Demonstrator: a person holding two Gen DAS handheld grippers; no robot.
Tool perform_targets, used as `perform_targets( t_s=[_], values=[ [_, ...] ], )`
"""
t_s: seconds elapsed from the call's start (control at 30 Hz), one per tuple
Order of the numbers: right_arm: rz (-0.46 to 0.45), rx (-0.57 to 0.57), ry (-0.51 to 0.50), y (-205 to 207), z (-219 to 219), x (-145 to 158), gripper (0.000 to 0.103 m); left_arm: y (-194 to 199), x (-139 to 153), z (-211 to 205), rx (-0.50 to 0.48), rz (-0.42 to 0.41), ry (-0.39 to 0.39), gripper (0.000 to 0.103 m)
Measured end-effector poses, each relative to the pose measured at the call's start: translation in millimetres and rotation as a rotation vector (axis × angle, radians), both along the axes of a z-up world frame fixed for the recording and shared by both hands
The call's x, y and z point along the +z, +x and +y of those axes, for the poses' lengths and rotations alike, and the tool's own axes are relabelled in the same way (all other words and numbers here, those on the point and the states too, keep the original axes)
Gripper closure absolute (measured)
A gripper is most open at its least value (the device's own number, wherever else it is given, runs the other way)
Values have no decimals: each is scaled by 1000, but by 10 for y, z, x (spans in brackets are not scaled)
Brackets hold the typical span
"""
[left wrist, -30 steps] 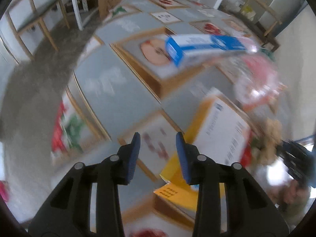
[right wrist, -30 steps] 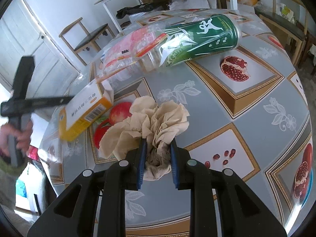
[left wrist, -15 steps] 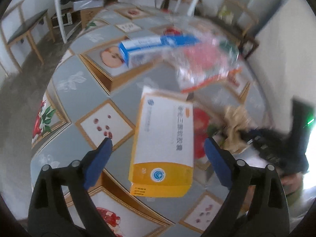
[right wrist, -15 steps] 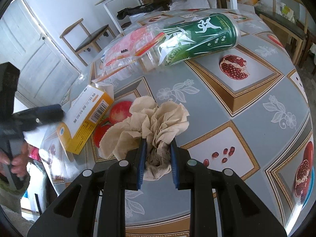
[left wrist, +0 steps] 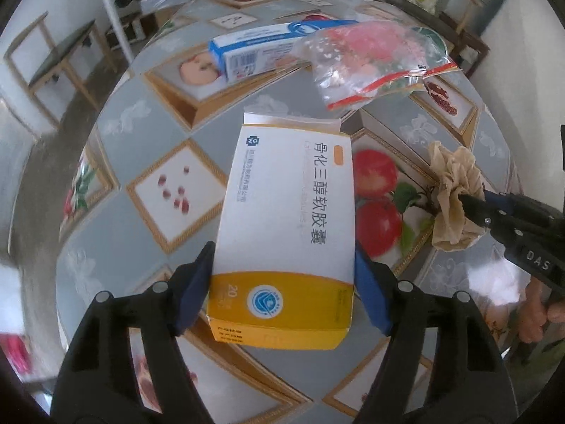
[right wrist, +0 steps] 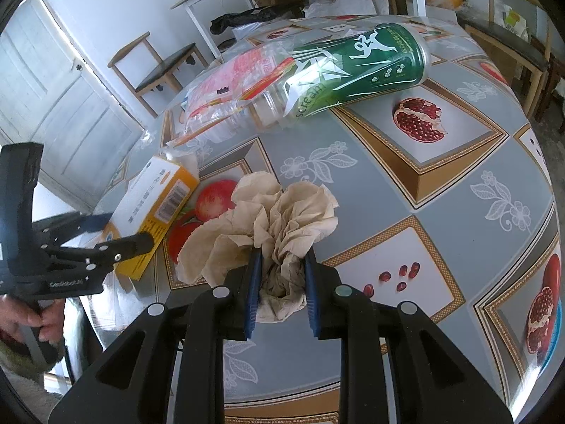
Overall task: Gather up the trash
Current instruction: 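Grasp the crumpled tan paper with the right tool while the left tool grasps the orange medicine box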
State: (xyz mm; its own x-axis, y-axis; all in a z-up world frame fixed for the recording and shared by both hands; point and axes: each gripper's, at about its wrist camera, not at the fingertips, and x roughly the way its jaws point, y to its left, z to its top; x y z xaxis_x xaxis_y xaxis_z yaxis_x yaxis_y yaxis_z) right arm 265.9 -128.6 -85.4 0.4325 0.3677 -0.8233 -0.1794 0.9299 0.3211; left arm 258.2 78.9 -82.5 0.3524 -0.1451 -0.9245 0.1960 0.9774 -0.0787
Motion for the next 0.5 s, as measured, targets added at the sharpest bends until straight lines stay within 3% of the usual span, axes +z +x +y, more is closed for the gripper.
perform_targets(
  t_s=[0.27,0.33,0.5],
  values=[
    [7,16,-12,-20,47,17,80,-286,36,5,35,82,-85,30],
    [9,18,-14,-21,61,17,80,-325,92,15,45,61,-95,19],
    [12,22,-16,5,103,22,77,-266,132,0,45,32,-69,19]
  ],
)
